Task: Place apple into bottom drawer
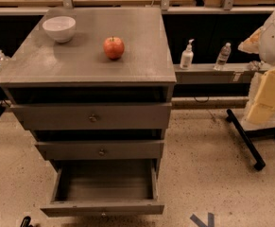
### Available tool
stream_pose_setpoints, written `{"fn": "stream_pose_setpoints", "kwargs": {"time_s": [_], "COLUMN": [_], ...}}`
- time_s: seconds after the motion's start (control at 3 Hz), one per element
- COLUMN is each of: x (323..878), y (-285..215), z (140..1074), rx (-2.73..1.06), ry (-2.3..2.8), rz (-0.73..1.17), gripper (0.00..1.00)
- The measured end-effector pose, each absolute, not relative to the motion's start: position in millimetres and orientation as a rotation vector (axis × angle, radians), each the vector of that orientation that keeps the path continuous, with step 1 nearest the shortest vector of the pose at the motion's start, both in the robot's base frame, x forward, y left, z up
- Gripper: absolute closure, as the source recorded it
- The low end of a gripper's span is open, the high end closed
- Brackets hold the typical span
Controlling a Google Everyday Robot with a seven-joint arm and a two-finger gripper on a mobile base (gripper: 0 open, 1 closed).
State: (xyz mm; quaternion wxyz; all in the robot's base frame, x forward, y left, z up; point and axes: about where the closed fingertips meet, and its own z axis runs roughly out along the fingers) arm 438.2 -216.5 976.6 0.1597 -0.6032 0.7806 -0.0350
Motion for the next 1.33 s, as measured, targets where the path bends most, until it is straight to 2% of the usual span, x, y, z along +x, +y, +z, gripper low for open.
{"fn": "stream_pose_setpoints", "kwargs": {"time_s": [0.33,0.67,1.0,1.33], "x": [439.3,465.7,517.7,597.8], "y": [-215.8,-202.7,-183.2,-148.5], "z": [977.5,975.9,967.8,958.5], "rx": [-1.724,-1.781,-1.851,-1.891], "ry": [2.226,2.208,2.217,2.207], "rz": [-0.102,-0.13,-0.175,-0.203], "gripper": [0.0,0.0,0.0,0.0]}}
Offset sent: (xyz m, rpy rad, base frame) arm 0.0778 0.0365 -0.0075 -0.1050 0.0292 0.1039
